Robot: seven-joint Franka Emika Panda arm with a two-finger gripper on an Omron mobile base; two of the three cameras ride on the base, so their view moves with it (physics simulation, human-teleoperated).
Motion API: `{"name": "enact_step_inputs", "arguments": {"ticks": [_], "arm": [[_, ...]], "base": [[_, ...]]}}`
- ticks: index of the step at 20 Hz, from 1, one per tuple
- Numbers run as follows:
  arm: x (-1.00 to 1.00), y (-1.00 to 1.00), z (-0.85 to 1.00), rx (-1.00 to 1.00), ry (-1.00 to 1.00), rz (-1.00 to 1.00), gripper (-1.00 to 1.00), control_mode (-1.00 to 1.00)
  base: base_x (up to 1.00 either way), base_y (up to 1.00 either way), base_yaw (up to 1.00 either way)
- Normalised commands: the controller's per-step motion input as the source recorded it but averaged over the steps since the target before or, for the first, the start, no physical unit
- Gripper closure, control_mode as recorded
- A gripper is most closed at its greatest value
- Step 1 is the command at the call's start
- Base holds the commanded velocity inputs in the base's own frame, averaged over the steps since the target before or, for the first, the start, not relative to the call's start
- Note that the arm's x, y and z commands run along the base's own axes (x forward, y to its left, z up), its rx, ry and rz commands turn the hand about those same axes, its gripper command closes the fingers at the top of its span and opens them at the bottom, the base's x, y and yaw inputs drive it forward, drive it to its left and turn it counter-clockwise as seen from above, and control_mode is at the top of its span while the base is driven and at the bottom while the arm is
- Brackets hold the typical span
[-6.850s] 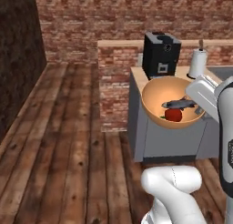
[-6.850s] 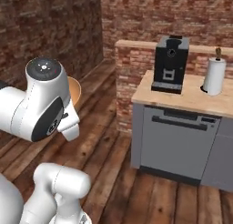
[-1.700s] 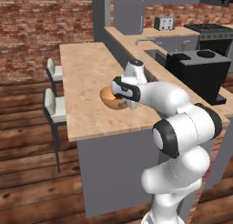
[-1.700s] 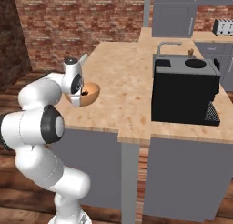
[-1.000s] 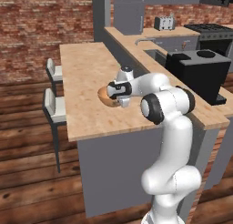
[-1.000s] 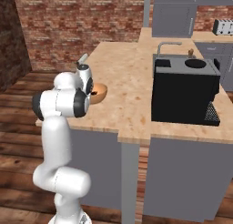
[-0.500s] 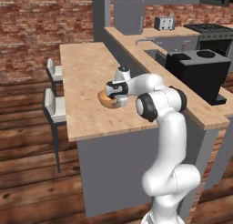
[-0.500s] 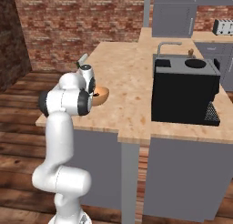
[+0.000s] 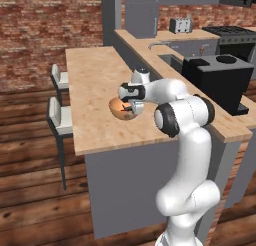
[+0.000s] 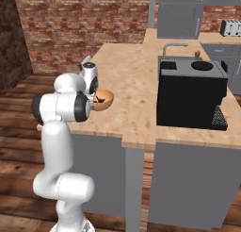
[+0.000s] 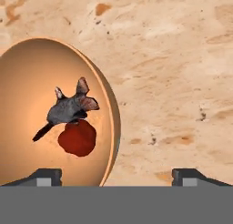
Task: The microwave is finished heating the fish and bell pepper. Take the bowl containing the food and place it on the dining counter.
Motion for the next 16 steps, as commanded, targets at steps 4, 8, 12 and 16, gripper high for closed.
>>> {"name": "enact_step_inputs", "arguments": {"ticks": [4, 8, 12, 16], "arm": [[-1.00, -0.06, 0.81, 0.10, -0.25, -0.04, -1.00, -1.00], [-1.00, -0.05, 0.69, 0.07, -0.33, -0.01, -1.00, -1.00], [-1.00, -0.02, 0.40, 0.01, -0.37, 0.00, -1.00, -1.00], [-1.00, -0.01, 0.16, 0.00, -0.36, 0.00, -1.00, -1.00]], "base": [[0.00, 0.00, 0.00], [0.00, 0.00, 0.00], [0.00, 0.00, 0.00], [0.00, 0.00, 0.00]]}}
